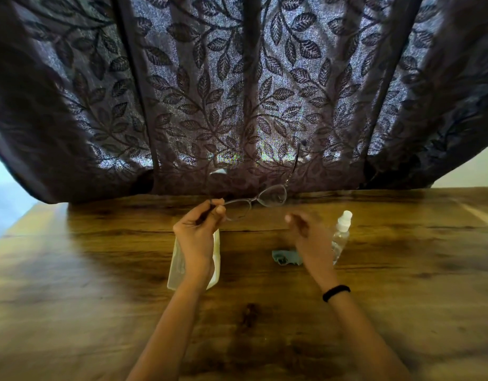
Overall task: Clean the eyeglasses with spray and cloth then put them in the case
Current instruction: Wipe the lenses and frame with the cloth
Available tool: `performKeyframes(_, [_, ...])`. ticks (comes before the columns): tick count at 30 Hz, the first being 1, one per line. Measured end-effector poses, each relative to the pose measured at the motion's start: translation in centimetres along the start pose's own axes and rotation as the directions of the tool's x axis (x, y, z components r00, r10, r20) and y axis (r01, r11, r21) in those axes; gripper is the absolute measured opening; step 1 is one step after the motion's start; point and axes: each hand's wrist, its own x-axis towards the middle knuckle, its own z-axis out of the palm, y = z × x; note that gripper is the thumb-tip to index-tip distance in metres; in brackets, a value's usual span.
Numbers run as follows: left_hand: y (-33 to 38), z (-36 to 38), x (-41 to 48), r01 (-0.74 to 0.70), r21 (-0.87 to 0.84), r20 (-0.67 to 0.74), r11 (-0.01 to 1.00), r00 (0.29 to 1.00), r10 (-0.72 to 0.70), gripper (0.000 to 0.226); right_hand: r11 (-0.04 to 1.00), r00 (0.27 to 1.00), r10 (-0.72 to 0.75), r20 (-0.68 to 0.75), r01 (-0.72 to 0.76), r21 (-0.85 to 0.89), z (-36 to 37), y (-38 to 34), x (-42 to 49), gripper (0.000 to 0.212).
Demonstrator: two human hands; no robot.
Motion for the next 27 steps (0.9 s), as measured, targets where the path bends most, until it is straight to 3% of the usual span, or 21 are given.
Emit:
performKeyframes(2, [-0.2,-0.1,-0.1,0.037,-0.012,0.0,0.999,0.999,-0.037,0.016,0.951,0.997,0.027,-0.078,-0.002,0.31,-1.0,-1.6,1.2,0.016])
performKeyframes(5, [-0.3,-0.1,-0.2,0.094,-0.035,0.008,0.995,0.996,-0.094,0.016,0.809,0.999,0.051,-0.004,-0.039,0.586,-2.2,-3.0,2.2,0.013])
performKeyframes(10, [-0.6,-0.5,-0.2,0.208,-0.025,0.062,0.978,0.977,-0.206,0.016,0.785,0.998,0.024,0.054,-0.052,0.618,-2.9,-3.8,2.7,0.015])
performKeyframes(15, [-0.7,-0.5,-0.1,0.247,0.035,0.003,0.968,0.969,-0.248,0.042,0.904,0.999,-0.033,0.019,0.022,0.427,-3.1,-4.7,3.5,0.005])
performKeyframes(18, [-0.8,-0.7,-0.7,0.077,0.278,-0.172,0.957,0.985,-0.03,0.07,0.95,0.993,-0.1,-0.063,0.114,0.289,-3.6,-5.7,3.6,0.008])
performKeyframes(20, [-0.6,-0.9,-1.4,-0.095,0.426,-0.203,0.9,0.959,0.198,0.071,0.962,0.964,-0.246,-0.103,0.256,0.097,-3.7,-6.3,3.4,0.008])
performKeyframes(22, [0.1,-0.7,-1.7,-0.357,0.5,-0.061,0.789,0.894,0.443,0.058,0.922,0.921,-0.382,-0.082,0.372,-0.108,-3.5,-7.1,2.9,0.007])
performKeyframes(24, [1.5,0.3,-1.8,-0.575,0.509,0.206,0.641,0.804,0.557,0.044,0.85,0.871,-0.489,-0.052,0.462,-0.254,-3.1,-7.8,2.3,0.007])
performKeyframes(27, [3.8,2.4,-1.7,-0.692,0.55,0.552,0.467,0.721,0.418,0.038,0.77,0.83,-0.557,0.015,0.523,-0.366,-2.6,-8.6,1.5,0.009])
